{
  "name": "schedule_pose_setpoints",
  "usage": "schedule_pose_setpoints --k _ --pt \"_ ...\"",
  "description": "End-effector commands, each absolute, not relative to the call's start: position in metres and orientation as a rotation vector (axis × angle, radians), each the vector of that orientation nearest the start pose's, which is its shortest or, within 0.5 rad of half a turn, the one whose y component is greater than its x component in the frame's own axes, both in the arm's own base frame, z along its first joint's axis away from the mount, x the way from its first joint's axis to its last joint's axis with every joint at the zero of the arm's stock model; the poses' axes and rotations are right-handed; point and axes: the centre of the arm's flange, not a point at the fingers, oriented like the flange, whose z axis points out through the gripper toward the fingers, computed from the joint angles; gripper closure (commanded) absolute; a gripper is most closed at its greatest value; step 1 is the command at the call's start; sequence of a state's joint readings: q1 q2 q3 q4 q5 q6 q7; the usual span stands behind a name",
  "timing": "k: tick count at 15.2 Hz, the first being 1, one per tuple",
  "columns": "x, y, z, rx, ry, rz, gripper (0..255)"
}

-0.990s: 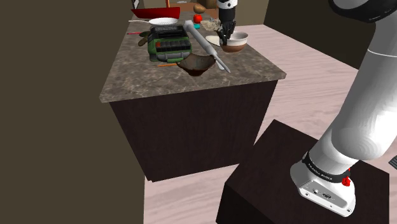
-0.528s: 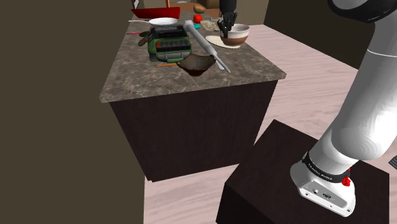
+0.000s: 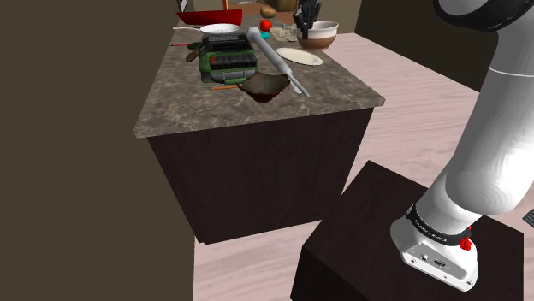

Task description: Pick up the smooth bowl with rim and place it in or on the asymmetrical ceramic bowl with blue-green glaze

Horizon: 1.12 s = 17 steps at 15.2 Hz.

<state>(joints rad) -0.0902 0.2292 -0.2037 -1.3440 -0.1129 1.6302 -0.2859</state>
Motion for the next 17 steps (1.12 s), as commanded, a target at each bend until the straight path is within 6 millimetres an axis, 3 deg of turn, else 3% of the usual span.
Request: schedule_pose_setpoints --k 1,2,17 --pt "0.603 -0.177 0.617 -3.311 -0.003 -0.024 255" --pt "0.603 -0.177 0.62 -3.311 -0.003 -0.024 255" --pt "0.626 0.018 0.641 -3.311 -0.003 -0.024 255"
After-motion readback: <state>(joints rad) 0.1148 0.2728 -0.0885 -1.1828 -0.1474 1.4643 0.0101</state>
